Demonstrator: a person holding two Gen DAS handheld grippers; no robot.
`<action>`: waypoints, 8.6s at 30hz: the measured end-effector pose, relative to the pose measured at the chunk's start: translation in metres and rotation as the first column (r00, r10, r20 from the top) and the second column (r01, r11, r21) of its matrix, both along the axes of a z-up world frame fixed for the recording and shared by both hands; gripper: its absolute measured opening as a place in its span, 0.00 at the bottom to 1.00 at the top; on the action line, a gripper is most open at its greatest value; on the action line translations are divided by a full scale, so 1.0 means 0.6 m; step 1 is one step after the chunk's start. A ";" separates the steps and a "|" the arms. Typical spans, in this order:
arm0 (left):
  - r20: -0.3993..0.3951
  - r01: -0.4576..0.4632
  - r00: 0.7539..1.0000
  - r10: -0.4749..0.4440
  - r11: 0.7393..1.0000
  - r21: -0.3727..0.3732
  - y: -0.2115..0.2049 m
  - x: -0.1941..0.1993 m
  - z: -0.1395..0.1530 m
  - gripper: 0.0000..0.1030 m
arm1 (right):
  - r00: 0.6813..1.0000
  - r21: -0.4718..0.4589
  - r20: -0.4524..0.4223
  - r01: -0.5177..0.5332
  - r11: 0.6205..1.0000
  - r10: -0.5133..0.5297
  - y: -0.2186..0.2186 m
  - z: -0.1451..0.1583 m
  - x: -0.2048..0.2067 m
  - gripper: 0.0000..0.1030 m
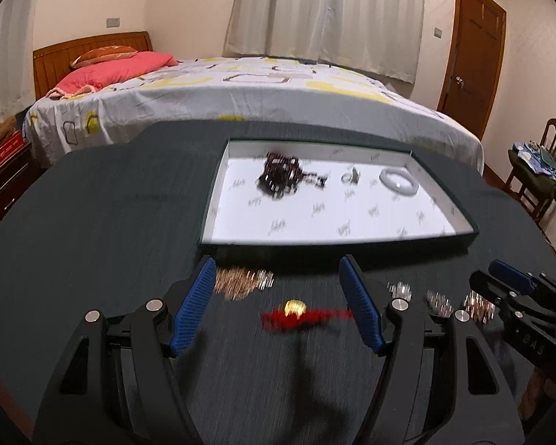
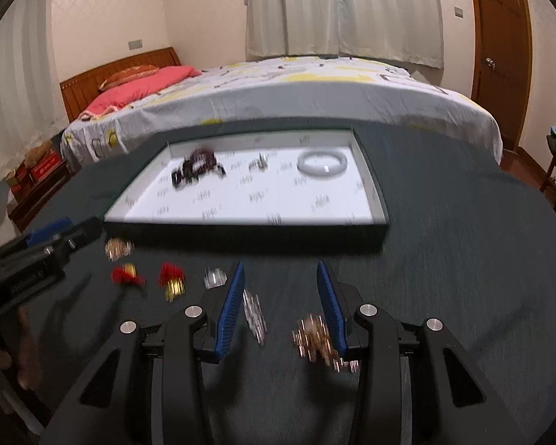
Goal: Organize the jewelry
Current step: 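Withdraw both tools from the box back over the table, then grasp the red tassel charm with the left gripper while the right gripper grasps the gold pearl brooch, then carry tassel charm and gold brooch into the green box and open both grippers, then withdraw both tools from the box back over the table, then grasp the rhinestone bar brooch with the right gripper while the left gripper grasps the gold chain necklace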
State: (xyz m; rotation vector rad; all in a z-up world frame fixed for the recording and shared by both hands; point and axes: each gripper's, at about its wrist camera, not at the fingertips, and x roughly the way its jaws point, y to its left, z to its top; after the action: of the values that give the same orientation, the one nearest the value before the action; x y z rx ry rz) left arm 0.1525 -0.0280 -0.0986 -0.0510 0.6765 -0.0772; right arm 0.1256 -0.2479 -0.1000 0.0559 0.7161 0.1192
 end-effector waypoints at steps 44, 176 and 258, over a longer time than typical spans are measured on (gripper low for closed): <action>-0.087 -0.016 0.996 0.016 1.000 -0.005 0.011 -0.036 -0.049 0.65 | 0.988 -0.033 -0.148 0.031 0.999 -0.036 -0.027 -0.050 0.006 0.38; -0.129 0.134 0.983 -0.134 0.991 -0.008 -0.114 0.248 -0.023 0.63 | 0.999 0.028 -0.037 -0.018 0.999 0.019 -0.020 0.017 0.239 0.44; -0.226 -0.051 0.973 0.053 0.999 0.013 0.049 0.081 -0.077 0.65 | 0.989 -0.007 -0.139 -0.042 0.999 0.041 -0.001 -0.030 0.075 0.11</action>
State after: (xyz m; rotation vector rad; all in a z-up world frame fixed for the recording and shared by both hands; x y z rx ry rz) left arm 0.2009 0.0016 -0.1448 -0.0720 0.9029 -0.0184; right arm 0.1706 -0.2483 -0.1183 0.0400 0.8568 0.1528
